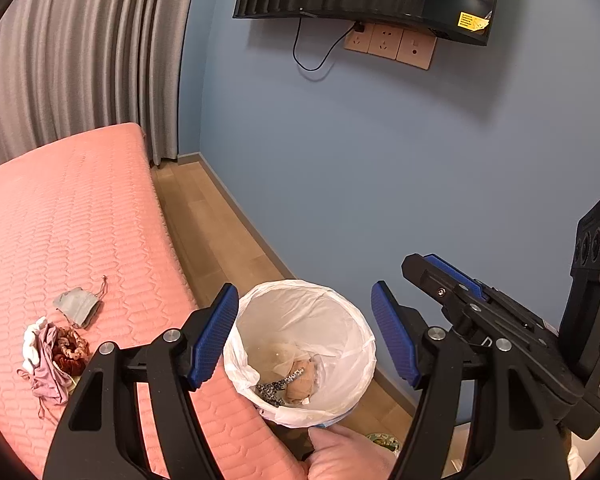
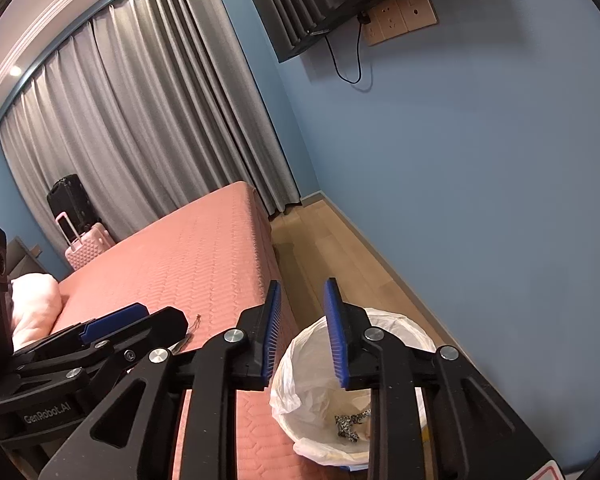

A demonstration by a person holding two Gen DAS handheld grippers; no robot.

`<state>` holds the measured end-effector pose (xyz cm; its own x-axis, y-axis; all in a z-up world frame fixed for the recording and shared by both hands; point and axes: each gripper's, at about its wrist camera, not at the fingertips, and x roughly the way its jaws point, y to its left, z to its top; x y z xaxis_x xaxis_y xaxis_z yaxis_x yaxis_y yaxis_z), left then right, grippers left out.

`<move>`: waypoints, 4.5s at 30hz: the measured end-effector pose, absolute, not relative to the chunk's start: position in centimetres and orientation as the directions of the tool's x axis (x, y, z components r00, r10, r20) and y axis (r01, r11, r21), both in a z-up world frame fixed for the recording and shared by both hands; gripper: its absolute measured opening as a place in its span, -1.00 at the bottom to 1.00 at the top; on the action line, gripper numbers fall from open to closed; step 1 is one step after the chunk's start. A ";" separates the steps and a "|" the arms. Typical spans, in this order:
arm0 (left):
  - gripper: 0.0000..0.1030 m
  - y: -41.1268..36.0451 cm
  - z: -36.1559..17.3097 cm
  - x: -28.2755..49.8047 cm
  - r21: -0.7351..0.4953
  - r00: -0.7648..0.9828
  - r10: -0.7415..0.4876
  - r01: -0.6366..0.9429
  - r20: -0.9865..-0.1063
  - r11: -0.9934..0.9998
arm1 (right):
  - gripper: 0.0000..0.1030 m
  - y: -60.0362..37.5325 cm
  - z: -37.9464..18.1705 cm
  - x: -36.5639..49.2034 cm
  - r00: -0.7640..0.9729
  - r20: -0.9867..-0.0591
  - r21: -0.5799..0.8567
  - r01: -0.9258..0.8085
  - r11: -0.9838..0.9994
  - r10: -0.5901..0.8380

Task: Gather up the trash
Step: 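Open both grippers to drop the cloths into the wastebasket, then move both open grippers back toward the pile on the bed, then grasp the lilac drawstring bag with the left gripper while the right grasps the pale yellow cloth, then carry the lilac bag and yellow cloth over the wastebasket with both grippers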

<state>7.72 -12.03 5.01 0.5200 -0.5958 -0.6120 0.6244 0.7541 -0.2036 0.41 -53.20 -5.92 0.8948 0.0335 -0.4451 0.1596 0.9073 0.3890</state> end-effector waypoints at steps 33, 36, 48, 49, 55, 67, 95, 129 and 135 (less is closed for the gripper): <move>0.35 5.7 0.1 10.9 -0.290 0.618 -0.414 0.295 -0.669 0.910 | -0.24 -36.7 -8.1 4.1 0.809 -0.533 0.316 -0.081 0.945 0.248; 0.39 8.1 -0.8 11.3 -0.297 0.625 -0.385 0.245 -0.680 0.923 | -0.17 -34.6 -8.3 4.7 0.794 -0.545 0.309 -0.107 0.945 0.269; 0.52 16.8 -6.7 13.2 -0.348 0.574 -0.313 0.051 -0.757 0.936 | -0.08 -27.1 -12.6 7.9 0.702 -0.636 0.290 -0.167 0.942 0.320; 0.52 17.4 -7.3 13.4 -0.350 0.566 -0.308 0.038 -0.764 0.936 | -0.08 -26.6 -13.2 8.2 0.692 -0.646 0.290 -0.168 0.942 0.322; 0.52 20.2 -10.7 14.7 -0.363 0.522 -0.292 -0.036 -0.801 0.931 | -0.08 -24.0 -16.8 10.6 0.629 -0.703 0.284 -0.178 0.942 0.331; 0.52 21.8 -15.3 18.5 -0.412 0.453 -0.325 -0.105 -0.830 0.905 | -0.08 -21.2 -22.7 16.3 0.530 -0.783 0.292 -0.147 0.945 0.325; -0.75 20.9 -12.3 16.7 -0.435 0.500 -0.349 -0.062 -0.792 0.898 | -0.96 -21.4 -21.6 15.2 0.567 -0.737 0.321 -0.185 0.929 0.368; -0.75 3.9 8.1 7.8 -0.282 0.663 -0.510 0.428 -0.548 0.859 | -0.96 -42.6 2.0 1.7 0.919 -0.334 0.355 -0.083 0.931 0.209; -0.75 0.6 8.7 6.8 -0.252 0.638 -0.537 0.486 -0.552 0.837 | -0.96 -45.4 1.8 0.3 0.928 -0.330 0.363 -0.042 0.931 0.170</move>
